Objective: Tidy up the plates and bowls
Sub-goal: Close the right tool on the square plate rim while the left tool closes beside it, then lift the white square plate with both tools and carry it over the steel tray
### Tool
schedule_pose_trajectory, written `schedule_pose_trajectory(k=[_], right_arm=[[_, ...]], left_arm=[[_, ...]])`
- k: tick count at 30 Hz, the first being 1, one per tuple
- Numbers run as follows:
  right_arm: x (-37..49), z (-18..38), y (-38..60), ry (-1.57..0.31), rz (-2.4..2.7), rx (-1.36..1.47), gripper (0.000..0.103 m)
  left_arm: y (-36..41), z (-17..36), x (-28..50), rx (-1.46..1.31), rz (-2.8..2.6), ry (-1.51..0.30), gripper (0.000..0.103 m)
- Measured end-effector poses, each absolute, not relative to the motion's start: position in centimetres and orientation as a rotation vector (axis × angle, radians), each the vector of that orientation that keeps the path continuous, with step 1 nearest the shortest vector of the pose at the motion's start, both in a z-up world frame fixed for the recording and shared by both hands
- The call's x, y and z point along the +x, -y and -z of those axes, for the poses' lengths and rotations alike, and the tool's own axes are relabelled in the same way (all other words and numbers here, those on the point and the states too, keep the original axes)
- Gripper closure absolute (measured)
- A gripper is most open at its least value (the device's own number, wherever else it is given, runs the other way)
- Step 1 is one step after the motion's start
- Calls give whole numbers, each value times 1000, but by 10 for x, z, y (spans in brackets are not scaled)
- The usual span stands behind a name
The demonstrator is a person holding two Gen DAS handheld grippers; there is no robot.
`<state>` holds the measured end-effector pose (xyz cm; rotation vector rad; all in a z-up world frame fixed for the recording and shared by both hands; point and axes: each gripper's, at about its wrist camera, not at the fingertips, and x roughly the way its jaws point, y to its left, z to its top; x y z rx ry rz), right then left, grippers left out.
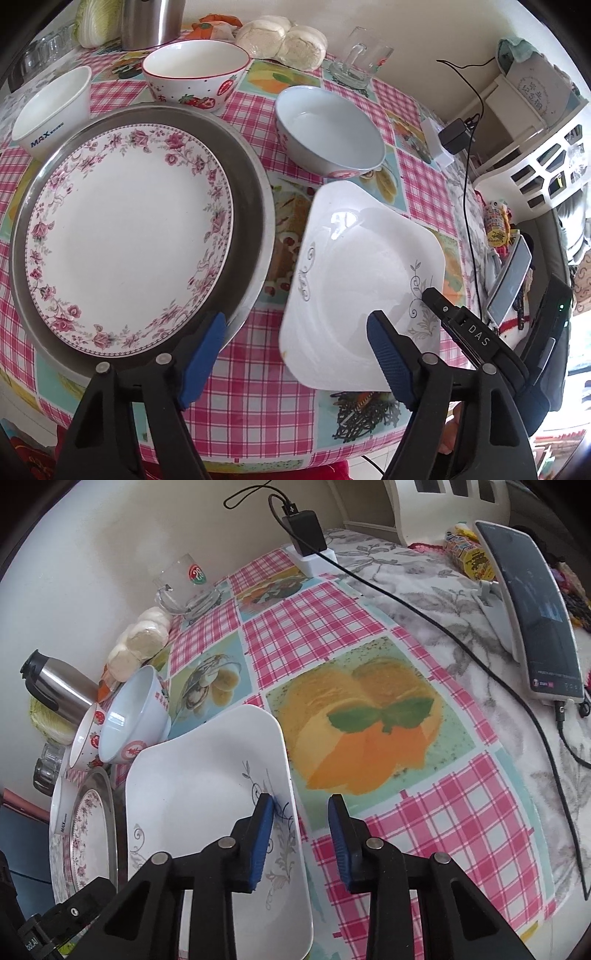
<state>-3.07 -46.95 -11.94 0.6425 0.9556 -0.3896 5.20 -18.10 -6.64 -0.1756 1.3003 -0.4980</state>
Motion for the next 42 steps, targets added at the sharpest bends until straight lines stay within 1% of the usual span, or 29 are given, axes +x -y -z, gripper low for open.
schedule_pose_trajectory(k=[3, 13, 17, 19, 21, 22, 23, 30, 34, 37, 41, 42], right_arm=[[-38, 120, 479, -947, 403, 661, 70], [-47, 122, 498, -915, 404, 730, 70], [-47, 122, 500, -909, 406, 731, 70], [-48, 122, 501, -907, 403, 733, 70], [-48, 123, 502, -903, 400, 741, 70], [-48, 124, 503, -901, 398, 746, 70], [-48, 124, 503, -898, 397, 750, 70], [-52, 126, 506, -874, 384, 778, 70], [-59, 128, 510, -849, 362, 818, 70], [-62, 131, 511, -832, 329, 865, 71], [-63, 137, 508, -828, 285, 903, 82], [-63, 138, 508, -826, 284, 907, 83]], left_arm=[[184, 65, 58, -192, 544, -1306, 29], [201, 78, 76, -193, 621, -1351, 54], [214, 81, 79, -169, 645, -1355, 58], [220, 86, 81, -159, 650, -1362, 65], [223, 91, 84, -163, 652, -1370, 69], [225, 93, 85, -167, 654, -1373, 73], [226, 94, 86, -173, 657, -1375, 75], [239, 105, 93, -204, 688, -1374, 82], [237, 107, 95, -219, 696, -1366, 88], [237, 108, 96, -228, 705, -1367, 89], [239, 109, 96, -221, 711, -1361, 89], [238, 108, 95, -220, 713, -1360, 89]])
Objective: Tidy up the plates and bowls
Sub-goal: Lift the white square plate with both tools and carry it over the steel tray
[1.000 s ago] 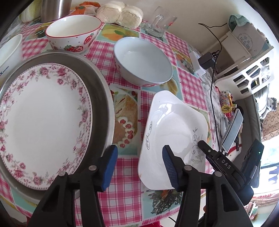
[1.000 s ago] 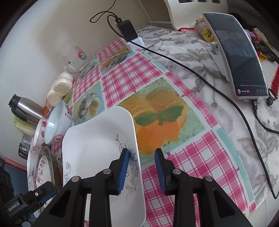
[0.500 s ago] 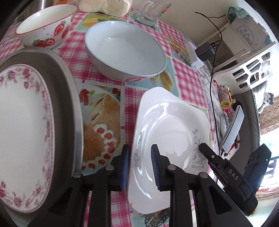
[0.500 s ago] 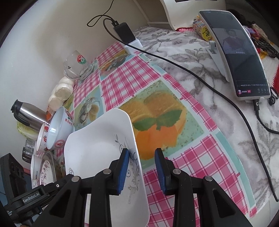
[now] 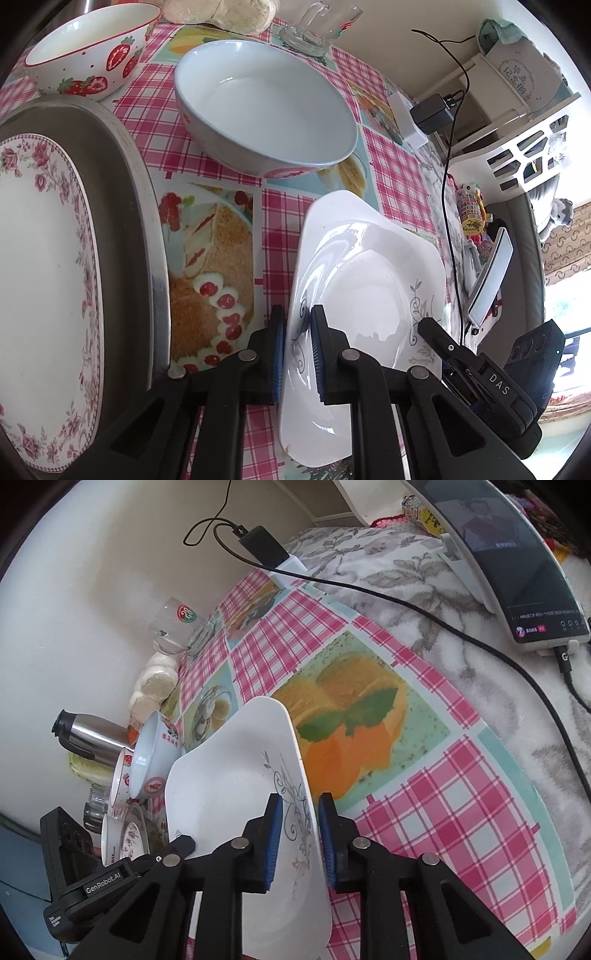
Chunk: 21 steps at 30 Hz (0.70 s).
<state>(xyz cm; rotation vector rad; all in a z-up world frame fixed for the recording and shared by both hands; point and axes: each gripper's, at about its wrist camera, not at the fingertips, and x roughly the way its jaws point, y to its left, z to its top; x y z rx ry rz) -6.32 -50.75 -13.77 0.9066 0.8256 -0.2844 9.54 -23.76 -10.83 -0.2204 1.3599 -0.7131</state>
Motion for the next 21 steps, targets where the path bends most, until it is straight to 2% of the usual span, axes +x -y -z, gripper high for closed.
schedule_pose_trajectory(k=[14, 21], right_arm=[[-71, 136, 511, -763, 267, 960, 92], [-68, 121, 503, -750, 262, 910, 92]], left_arm=[[232, 104, 95, -212, 731, -1358, 90], [222, 101, 98, -265, 754, -1364, 90]])
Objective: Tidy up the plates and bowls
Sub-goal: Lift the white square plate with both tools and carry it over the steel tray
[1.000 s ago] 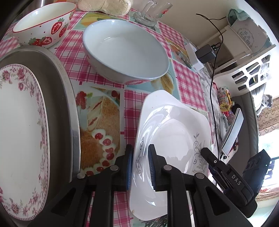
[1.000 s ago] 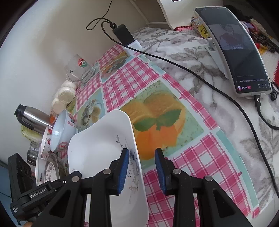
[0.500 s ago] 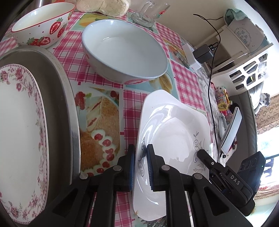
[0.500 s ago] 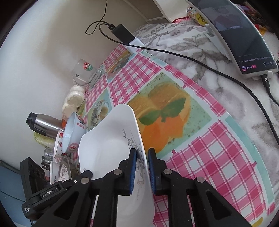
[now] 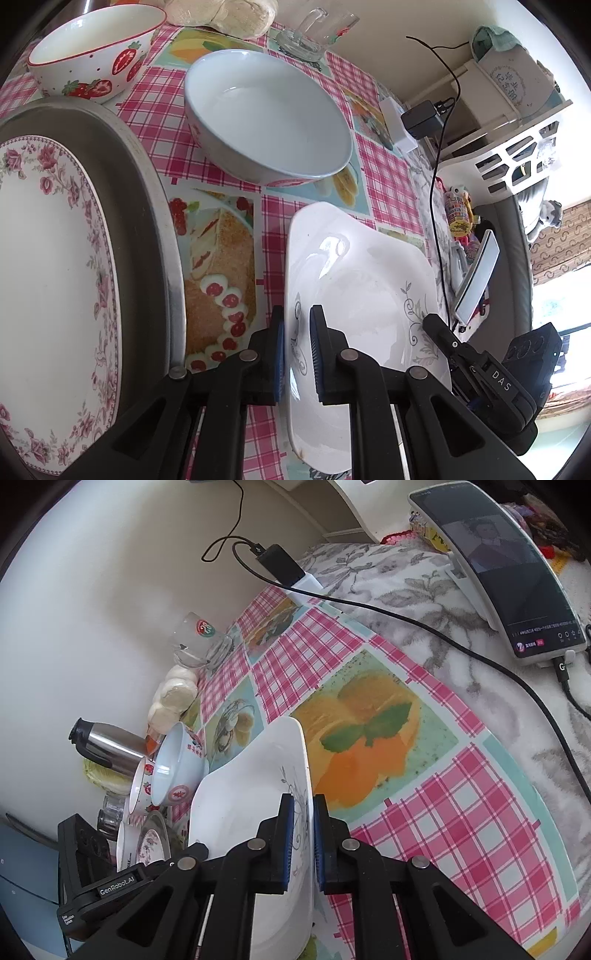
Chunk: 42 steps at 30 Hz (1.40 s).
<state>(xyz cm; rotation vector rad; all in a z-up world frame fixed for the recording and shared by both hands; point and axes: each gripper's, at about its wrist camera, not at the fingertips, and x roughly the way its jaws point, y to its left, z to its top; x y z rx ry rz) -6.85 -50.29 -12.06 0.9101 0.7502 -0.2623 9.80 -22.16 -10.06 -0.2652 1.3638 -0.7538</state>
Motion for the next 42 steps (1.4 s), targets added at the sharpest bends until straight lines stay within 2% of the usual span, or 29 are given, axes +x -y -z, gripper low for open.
schedule_pose_trajectory(k=[8, 19, 31, 42], right_arm=[[-67, 113, 496, -749, 267, 889, 92], [-67, 80, 483, -688, 255, 845, 92], [-56, 37, 442, -629, 198, 790, 92], [-34, 28, 393, -642, 140, 764, 92]], left_arm=[[216, 95, 99, -279, 767, -1359, 90], [198, 59, 101, -345, 812, -1295, 90], [152, 31, 111, -389, 787, -1227, 90], [95, 18, 128, -452, 755, -1181, 90]])
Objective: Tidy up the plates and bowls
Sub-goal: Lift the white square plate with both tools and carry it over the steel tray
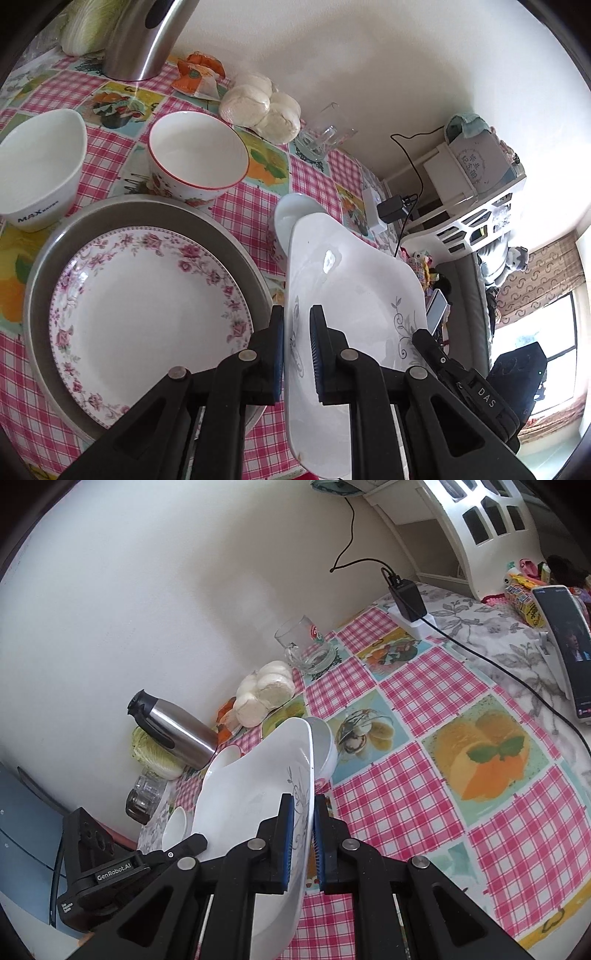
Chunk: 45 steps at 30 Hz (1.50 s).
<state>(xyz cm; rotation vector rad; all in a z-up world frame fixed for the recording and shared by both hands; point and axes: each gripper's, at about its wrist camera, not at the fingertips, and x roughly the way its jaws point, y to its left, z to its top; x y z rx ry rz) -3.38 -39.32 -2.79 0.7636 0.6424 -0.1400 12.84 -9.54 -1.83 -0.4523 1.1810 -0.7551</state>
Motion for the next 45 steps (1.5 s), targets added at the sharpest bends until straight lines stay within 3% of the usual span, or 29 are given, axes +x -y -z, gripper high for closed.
schedule_pose_trajectory(k=[27, 45], right_arm=[[39, 29, 262, -715, -31, 697, 92], [51, 46, 257, -777, -8, 697, 92]], left_arm=[[-55, 26, 164, -579, 615, -1124, 90], [-46, 51, 166, -555, 579, -1202, 90]])
